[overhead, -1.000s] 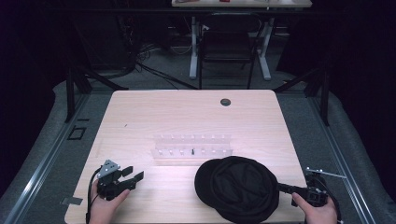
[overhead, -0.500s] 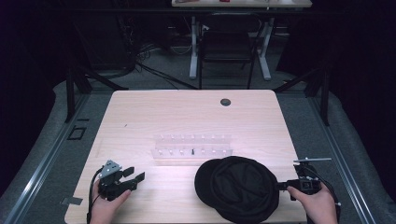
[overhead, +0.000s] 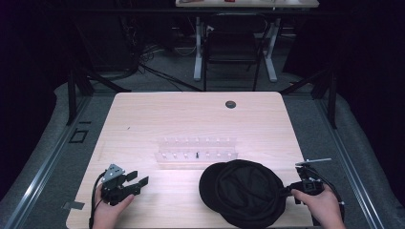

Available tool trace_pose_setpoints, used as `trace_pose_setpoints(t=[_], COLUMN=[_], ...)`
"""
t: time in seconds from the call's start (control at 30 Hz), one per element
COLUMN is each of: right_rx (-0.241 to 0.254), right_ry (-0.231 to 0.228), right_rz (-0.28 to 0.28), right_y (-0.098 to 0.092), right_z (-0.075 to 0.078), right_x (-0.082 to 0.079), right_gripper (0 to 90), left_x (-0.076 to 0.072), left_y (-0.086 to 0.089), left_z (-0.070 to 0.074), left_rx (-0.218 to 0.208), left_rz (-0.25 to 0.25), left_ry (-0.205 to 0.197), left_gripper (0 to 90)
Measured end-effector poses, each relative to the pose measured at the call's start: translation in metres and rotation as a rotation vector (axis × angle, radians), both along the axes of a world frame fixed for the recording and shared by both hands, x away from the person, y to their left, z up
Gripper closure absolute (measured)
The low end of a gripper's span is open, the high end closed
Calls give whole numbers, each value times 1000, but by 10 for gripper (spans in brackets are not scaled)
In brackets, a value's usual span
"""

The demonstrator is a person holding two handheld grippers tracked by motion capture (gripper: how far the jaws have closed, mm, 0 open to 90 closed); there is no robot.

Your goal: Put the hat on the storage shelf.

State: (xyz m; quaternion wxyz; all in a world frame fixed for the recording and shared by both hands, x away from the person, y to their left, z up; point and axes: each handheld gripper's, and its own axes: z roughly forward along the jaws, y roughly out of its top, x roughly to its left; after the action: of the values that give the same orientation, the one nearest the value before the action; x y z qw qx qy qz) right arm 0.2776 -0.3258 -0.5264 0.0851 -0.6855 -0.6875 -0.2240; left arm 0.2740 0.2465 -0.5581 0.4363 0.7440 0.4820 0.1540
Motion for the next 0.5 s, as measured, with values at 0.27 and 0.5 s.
trace_pose_setpoints(t=[0.27,0.5], right_rx=[31,70], right_ry=[25,32], right_rz=[-32,-12], right_y=[1,-4], right_z=[-7,-6], right_x=[4,5], right_gripper=[804,863], left_x=[0,0], left_y=[-1,0], left_z=[-1,-1], left_rx=[-2,0], left_rz=[-3,0], left_ry=[3,2], left_gripper=[440,440])
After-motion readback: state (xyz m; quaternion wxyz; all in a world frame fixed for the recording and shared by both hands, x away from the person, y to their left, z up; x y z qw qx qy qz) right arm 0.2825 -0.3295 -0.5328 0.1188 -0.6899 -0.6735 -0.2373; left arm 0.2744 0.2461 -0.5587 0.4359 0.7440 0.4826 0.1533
